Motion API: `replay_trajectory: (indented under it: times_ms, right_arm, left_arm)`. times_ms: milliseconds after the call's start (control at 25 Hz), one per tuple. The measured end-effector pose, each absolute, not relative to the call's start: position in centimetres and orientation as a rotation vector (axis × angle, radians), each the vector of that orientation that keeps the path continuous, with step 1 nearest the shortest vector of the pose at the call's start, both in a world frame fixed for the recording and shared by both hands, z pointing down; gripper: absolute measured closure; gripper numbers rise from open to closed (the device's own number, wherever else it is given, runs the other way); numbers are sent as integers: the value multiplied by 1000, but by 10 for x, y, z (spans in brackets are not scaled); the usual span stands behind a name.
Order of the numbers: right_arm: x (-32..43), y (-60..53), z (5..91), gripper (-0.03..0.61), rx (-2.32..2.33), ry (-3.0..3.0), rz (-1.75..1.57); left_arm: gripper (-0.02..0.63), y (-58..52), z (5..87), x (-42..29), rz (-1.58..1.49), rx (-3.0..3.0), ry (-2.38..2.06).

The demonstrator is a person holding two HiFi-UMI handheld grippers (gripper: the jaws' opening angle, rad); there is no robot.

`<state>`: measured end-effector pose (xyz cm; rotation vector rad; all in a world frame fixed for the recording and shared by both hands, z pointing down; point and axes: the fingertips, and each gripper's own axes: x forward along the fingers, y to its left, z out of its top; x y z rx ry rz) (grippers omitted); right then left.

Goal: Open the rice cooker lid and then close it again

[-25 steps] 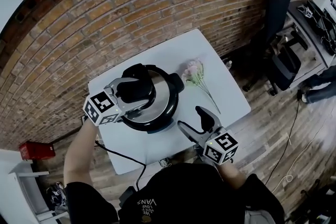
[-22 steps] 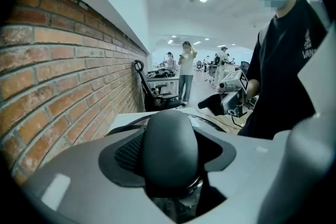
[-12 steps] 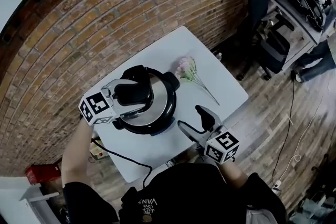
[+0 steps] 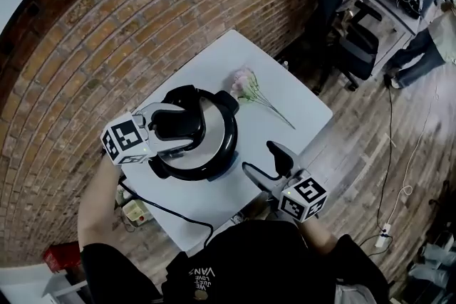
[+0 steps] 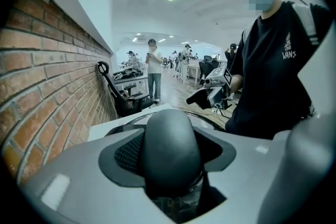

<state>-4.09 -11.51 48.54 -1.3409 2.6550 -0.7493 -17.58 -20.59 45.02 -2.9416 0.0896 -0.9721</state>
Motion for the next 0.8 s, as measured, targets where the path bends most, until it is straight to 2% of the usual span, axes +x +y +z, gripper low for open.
replay_trajectory:
  times_ms: [480,800]
  right_arm:
    - [-35,-107,475,215,-1324,2638,-732]
    - [-28,-115,463,215,-1251,2687,-698]
  left_arm:
    - [334,-193,434,-168,-971,-2818,113]
    - [334,-201,397,-182,-810,-2874,392]
